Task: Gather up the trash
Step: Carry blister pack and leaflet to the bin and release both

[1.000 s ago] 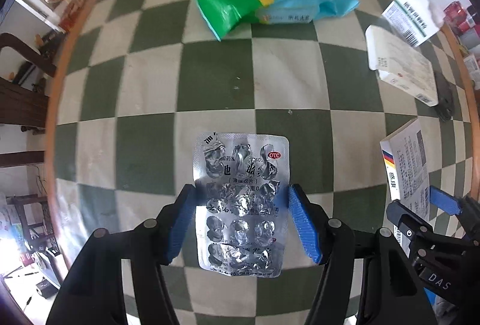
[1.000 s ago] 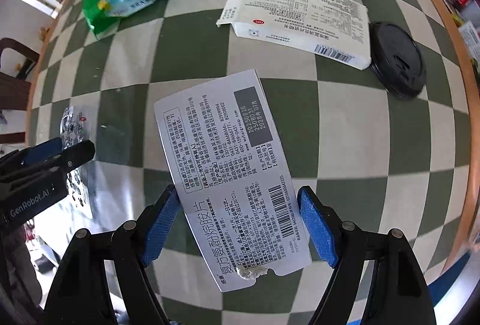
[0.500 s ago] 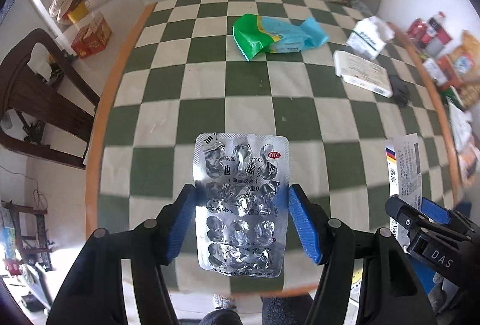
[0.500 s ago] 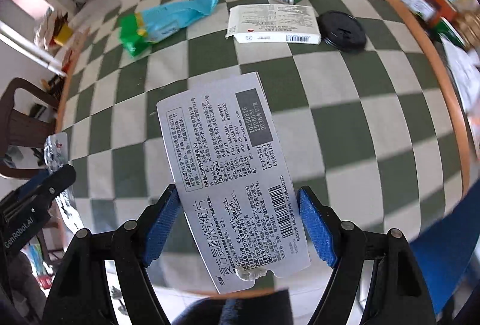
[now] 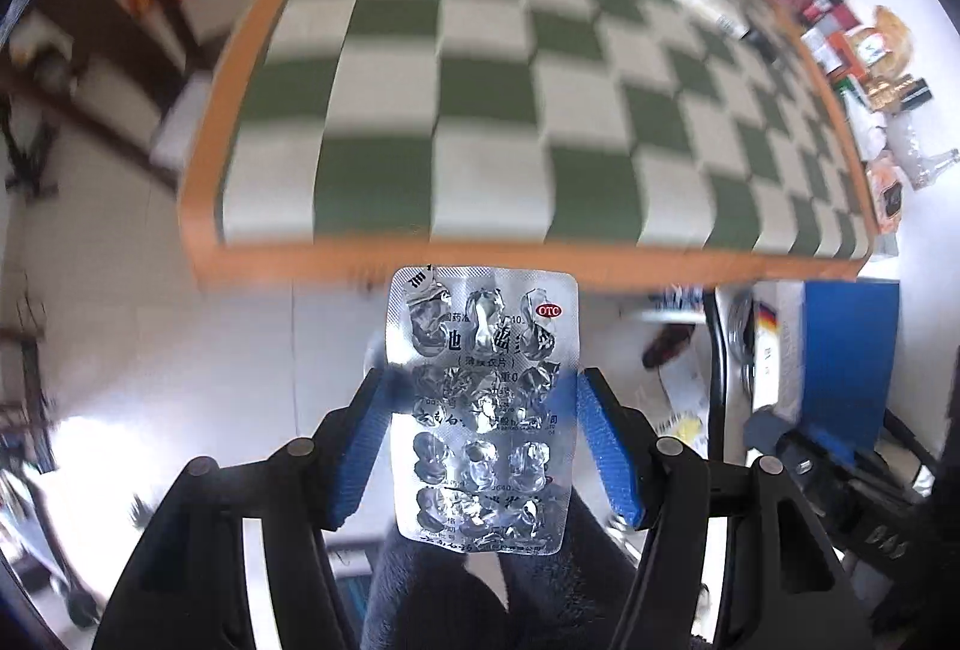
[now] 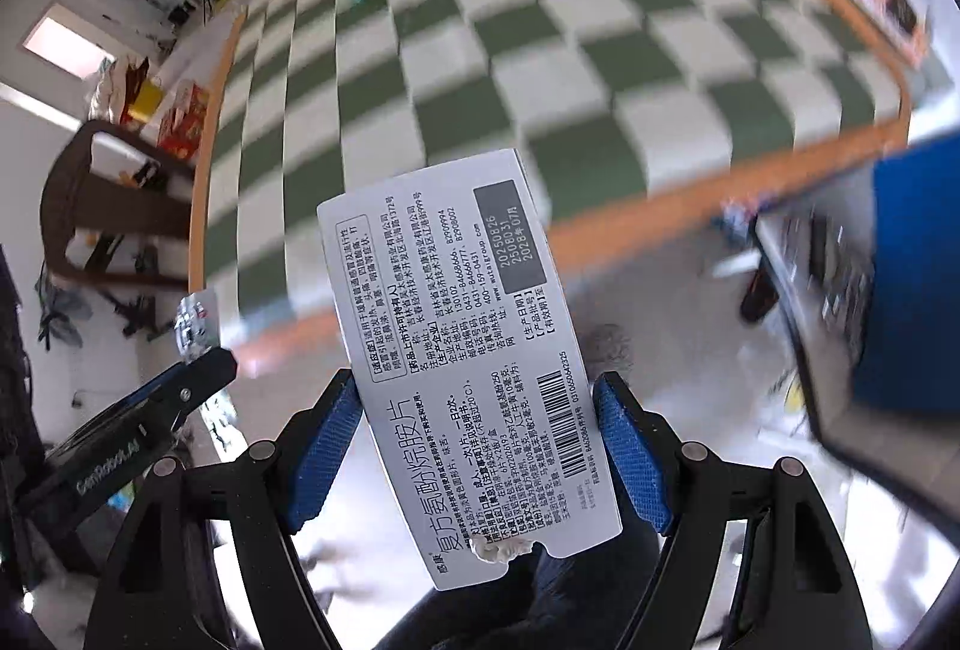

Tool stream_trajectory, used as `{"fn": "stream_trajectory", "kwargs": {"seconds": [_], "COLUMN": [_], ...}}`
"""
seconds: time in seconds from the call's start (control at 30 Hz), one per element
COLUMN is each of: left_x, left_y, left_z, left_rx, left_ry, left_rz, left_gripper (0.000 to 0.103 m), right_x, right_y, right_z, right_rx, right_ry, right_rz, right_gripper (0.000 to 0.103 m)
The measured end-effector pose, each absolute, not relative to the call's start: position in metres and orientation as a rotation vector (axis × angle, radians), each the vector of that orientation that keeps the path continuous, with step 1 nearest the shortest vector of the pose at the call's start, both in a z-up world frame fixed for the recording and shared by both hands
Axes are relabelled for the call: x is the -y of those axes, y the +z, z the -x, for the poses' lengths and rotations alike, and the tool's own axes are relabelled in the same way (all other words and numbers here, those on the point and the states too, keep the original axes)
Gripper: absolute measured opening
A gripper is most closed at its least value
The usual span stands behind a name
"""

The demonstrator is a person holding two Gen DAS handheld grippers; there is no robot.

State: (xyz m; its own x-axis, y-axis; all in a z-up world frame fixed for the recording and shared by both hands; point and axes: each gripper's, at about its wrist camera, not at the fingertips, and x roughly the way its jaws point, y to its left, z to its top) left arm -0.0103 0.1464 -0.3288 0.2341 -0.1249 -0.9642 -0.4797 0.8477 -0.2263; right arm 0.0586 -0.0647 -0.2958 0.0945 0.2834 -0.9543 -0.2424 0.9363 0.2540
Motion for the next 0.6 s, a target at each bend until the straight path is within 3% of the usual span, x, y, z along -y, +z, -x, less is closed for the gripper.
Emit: {"fn": "stream_trajectory", "kwargs": {"seconds": [0.23,0.5,0.53,0.6], "left_x": [-0.150,-0.152,-0.153,-0.155], "left_y": [-0.466,-0.658,-0.676,-0.706], "left_z": [0.037,0.025,0.024,0.023], "left_rx": [-1.466,-1.568,-1.575,-1.591], "left_ry": [0.299,0.298,0.298,0.318], "left_rz": [0.676,0.793,0.788,0.768], "left_gripper": [0.060,0.063,0.066,0.093], "right_x": [0.077,0.088,0.087,0.084], "right_y": [-0.423,-0.651,-0.669,-0.718], "right_z": [-0.002,0.002,0.001,0.001], "right_rx": [-1.623,-1.810,-1.820,-1.852], "right_ry": [0.382,0.355,0.350,0.353], "right_rz": [-0.061,-0.254,-0.263,-0.300], "right_gripper": [0.080,0.080,0.080,0.080]}}
